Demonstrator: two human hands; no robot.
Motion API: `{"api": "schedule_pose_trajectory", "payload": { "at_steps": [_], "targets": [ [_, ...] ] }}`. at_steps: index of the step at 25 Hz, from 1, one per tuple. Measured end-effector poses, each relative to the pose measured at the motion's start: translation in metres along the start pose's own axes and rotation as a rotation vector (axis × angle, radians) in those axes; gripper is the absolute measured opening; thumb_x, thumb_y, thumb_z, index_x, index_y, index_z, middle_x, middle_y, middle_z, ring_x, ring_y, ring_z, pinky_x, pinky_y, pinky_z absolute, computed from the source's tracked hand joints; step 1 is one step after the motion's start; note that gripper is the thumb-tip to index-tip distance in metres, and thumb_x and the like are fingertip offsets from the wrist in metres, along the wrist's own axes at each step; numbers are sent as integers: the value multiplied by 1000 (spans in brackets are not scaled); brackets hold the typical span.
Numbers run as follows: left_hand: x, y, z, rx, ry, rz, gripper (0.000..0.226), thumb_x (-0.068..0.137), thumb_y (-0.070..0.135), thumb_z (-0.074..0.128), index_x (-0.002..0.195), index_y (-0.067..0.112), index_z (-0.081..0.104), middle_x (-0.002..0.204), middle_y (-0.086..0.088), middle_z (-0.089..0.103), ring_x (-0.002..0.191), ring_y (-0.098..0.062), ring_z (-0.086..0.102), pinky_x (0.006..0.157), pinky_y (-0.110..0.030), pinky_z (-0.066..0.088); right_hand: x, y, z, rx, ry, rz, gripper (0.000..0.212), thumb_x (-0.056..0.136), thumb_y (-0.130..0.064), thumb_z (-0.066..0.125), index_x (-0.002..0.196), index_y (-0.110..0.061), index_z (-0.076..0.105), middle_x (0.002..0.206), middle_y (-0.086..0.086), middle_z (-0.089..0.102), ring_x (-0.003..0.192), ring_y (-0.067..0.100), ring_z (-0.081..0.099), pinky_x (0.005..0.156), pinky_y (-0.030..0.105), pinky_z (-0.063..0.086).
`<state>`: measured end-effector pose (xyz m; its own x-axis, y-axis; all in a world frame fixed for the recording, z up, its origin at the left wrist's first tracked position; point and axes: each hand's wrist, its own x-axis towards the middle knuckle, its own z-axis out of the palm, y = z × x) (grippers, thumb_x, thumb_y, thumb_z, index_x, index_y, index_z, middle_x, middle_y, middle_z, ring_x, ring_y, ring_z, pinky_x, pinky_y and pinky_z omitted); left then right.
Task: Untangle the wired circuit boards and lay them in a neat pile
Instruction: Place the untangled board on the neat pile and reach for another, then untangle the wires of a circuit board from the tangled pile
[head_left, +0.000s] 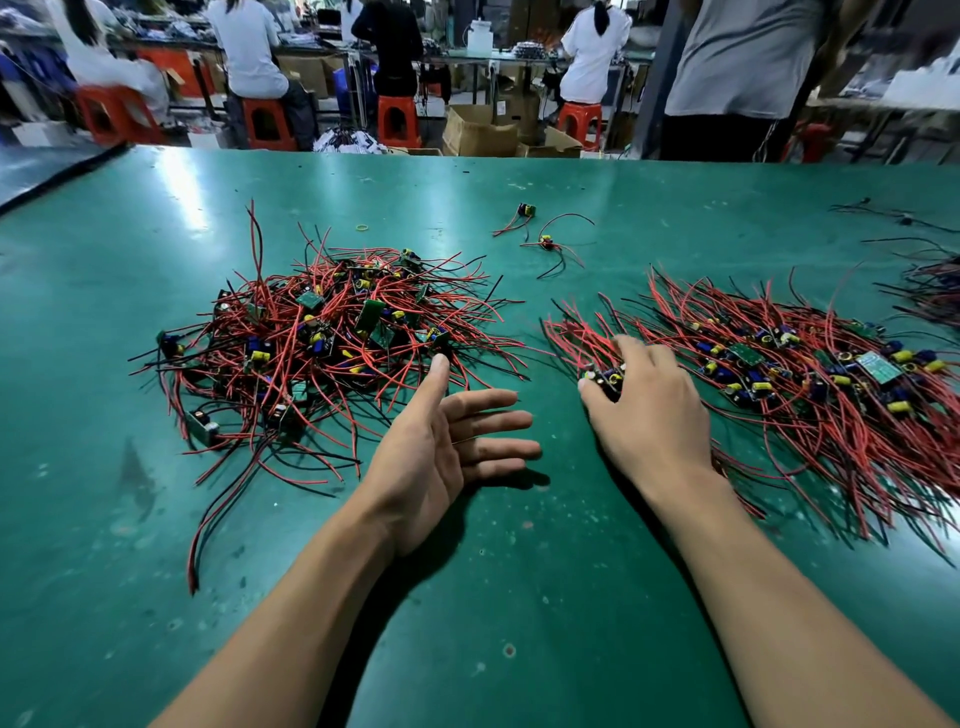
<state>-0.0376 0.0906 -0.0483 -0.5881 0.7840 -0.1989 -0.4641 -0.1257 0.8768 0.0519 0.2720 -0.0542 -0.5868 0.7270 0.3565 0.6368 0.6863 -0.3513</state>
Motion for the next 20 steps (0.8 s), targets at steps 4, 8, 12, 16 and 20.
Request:
{"api": "schedule_pose_trajectory", "payload": {
  "at_steps": [4,8,12,16,20],
  "targets": [
    [-1,0,0,-10,14,-11,75,94,63,28,113,0,63,111,-25,69,81,-32,72,74,-36,59,5,10,-3,169,152,44,46,92,-35,64,136,-23,56,131,8,55,116,34,55,92,43,45],
    [-4,1,2,-13,24,-12,75,95,62,28,115,-1,62,111,-25,69,81,-32,72,74,-36,58,10,24,-9,39,291,145,34,94,-24,62,127,-20,66,140,6,55,135,29,40,112,48,24],
    [-5,2,5,-37,38,-20,75,94,63,30,116,-2,61,107,-24,70,78,-31,71,71,-35,58,6,6,-15,221,379,-183,24,89,-5,64,112,-9,73,117,9,68,112,28,60,100,29,37],
    [-3,3,3,-46,36,-24,75,94,62,30,116,-3,60,103,-23,71,77,-31,70,69,-34,59,-13,-23,5,232,-90,-422,22,94,-22,62,112,-15,73,113,3,71,106,23,63,96,34,48],
    [-1,2,3,-53,63,-13,63,96,56,35,109,1,63,97,-19,71,74,-30,71,66,-35,59,-7,-10,16,85,-117,-238,31,94,-33,60,117,-15,71,122,6,67,115,28,58,98,36,47]
  ]
}}
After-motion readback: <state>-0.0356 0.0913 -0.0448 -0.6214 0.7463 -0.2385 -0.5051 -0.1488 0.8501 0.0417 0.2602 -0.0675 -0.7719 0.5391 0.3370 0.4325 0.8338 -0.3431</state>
